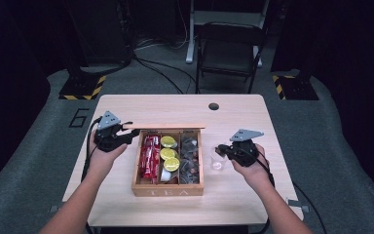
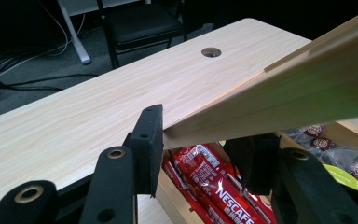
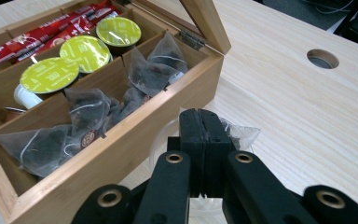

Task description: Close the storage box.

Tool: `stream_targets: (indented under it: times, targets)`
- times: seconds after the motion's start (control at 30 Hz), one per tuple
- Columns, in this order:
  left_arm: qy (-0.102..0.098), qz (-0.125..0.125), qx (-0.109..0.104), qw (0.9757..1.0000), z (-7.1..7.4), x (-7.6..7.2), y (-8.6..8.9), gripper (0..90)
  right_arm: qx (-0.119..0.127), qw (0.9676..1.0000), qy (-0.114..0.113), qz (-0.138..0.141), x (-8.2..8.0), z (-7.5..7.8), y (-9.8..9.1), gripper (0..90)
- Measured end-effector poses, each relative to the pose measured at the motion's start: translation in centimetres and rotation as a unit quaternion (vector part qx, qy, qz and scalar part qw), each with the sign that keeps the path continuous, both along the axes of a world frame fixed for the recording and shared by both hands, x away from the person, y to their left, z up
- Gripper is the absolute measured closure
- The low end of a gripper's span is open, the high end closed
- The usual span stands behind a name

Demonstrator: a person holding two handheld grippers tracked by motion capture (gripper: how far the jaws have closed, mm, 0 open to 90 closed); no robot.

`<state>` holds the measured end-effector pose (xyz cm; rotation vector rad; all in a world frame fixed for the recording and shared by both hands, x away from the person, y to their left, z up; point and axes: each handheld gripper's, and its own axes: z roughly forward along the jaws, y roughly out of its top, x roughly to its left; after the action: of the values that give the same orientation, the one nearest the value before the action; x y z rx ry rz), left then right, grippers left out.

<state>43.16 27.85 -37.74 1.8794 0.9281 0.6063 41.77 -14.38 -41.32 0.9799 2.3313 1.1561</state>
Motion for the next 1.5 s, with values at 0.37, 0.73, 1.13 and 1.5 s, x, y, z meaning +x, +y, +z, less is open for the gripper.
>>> stream_targets:
  times: [0.37, 0.73, 1.13, 1.5]
  targets:
    - [0.000, -0.002, 0.003, 1.0000, 0.0, 0.0, 0.0, 56.6, -0.008, 0.9999, 0.014, -0.001, 0.3, -1.0, -0.1, 86.0]
    - [0.001, -0.002, 0.004, 1.0000, 0.0, -0.1, 0.0, 56.6, -0.006, 1.0000, 0.006, -0.004, 0.4, -0.6, -0.3, 75.9]
    - [-0.005, -0.007, 0.006, 0.9999, 0.3, -0.6, 0.0, 55.9, 0.008, 0.9997, -0.022, 0.005, -0.3, 1.2, 1.4, 59.5]
    - [-0.011, -0.017, -0.008, 0.9998, 0.8, -1.7, 0.5, 55.7, 0.021, 0.9980, -0.056, 0.019, -0.2, 3.4, 4.1, 50.8]
